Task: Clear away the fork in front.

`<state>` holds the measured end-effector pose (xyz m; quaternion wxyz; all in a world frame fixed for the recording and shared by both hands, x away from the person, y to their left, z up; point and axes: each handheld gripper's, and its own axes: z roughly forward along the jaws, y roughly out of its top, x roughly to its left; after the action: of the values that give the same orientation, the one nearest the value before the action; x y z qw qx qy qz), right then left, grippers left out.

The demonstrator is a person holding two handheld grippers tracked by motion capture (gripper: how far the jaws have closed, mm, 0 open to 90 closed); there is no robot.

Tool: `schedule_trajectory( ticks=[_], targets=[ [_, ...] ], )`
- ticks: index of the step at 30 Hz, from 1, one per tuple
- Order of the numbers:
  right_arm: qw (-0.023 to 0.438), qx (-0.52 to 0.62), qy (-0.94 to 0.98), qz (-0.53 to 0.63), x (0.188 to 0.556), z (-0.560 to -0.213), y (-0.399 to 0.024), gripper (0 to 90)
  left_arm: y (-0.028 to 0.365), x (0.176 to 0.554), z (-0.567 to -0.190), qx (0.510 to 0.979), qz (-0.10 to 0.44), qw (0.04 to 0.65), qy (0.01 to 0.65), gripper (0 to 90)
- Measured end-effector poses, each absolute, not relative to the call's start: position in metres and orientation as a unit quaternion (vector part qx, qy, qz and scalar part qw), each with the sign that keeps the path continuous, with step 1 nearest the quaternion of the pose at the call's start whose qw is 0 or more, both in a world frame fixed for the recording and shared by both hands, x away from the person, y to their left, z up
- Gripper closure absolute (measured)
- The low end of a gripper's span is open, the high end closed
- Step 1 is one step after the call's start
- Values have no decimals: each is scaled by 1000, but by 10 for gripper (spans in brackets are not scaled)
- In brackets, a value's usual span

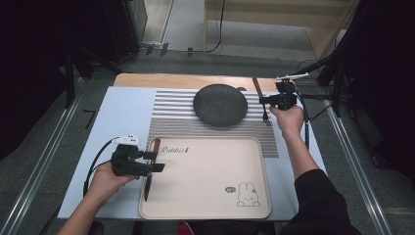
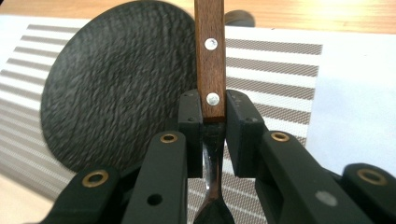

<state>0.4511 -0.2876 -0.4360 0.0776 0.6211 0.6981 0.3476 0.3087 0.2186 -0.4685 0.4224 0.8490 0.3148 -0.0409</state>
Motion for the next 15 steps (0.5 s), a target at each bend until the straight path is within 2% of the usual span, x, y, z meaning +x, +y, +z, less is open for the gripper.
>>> schedule_trajectory(
  ticks=[15],
  targets=[
    [76,579,723,369,427,-422,-277,762,218,311,-466,842,-38,429,326,336]
  ],
)
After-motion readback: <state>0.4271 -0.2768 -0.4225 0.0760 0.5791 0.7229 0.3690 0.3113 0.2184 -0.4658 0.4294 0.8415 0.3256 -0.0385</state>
